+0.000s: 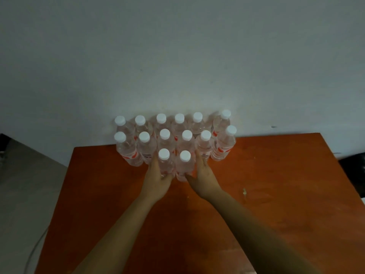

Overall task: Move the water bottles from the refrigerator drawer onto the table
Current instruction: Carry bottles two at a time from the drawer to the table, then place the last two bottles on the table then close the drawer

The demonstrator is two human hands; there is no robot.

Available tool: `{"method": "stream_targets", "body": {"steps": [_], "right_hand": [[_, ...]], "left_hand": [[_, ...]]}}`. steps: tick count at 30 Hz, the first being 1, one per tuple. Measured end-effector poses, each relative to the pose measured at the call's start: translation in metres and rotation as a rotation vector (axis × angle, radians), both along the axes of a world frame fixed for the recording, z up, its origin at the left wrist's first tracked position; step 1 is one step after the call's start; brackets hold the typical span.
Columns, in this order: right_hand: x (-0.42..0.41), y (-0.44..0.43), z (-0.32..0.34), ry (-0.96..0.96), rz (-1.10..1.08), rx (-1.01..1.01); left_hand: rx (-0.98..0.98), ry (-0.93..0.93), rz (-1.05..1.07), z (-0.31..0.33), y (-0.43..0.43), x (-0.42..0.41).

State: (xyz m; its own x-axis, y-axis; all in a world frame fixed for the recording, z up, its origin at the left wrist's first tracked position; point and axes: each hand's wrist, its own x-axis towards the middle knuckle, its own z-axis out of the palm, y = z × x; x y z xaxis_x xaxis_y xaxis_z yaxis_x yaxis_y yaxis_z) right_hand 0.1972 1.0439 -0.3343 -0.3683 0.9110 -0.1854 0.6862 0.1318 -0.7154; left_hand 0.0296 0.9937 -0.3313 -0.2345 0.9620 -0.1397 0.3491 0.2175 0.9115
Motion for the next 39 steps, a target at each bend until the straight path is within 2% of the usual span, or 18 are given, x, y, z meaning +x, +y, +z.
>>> {"method": "stream_targets", "body": {"steps": [1, 4, 6, 12, 16, 21, 25, 32, 39], "right_hand": [[0.006, -0.004, 0.004, 0.000, 0.008, 0.036], [0.029, -0.017, 0.021, -0.032, 0.001, 0.226], [0.049, -0.023, 0.029, -0.072, -0.043, 0.340], [0.137, -0.048, 0.032, -0.352, -0.254, 0.458], [0.206, -0.080, 0.055, -0.467, -0.401, 0.522], [0.306, -0.142, 0.103, -0.519, -0.598, 0.566], [0.412, -0.226, 0.133, -0.549, -0.752, 0.626], [0.612, -0.400, 0.166, -0.617, -1.087, 0.666], [0.759, -0.558, 0.165, -0.702, -1.398, 0.566]], "left_hand": [[0.015, 0.048, 0.003, 0.005, -0.004, 0.002], [0.026, 0.391, 0.036, 0.014, -0.015, 0.009], [0.108, 0.554, 0.017, 0.021, -0.015, 0.018], [0.188, 0.819, -0.120, 0.041, -0.006, 0.074], [0.280, 0.915, -0.194, 0.071, -0.010, 0.134], [0.425, 0.957, -0.238, 0.130, -0.037, 0.248], [0.561, 0.938, -0.306, 0.165, -0.090, 0.369], [0.788, 0.857, -0.604, 0.202, -0.211, 0.599], [0.976, 0.748, -0.902, 0.205, -0.326, 0.791]]}}
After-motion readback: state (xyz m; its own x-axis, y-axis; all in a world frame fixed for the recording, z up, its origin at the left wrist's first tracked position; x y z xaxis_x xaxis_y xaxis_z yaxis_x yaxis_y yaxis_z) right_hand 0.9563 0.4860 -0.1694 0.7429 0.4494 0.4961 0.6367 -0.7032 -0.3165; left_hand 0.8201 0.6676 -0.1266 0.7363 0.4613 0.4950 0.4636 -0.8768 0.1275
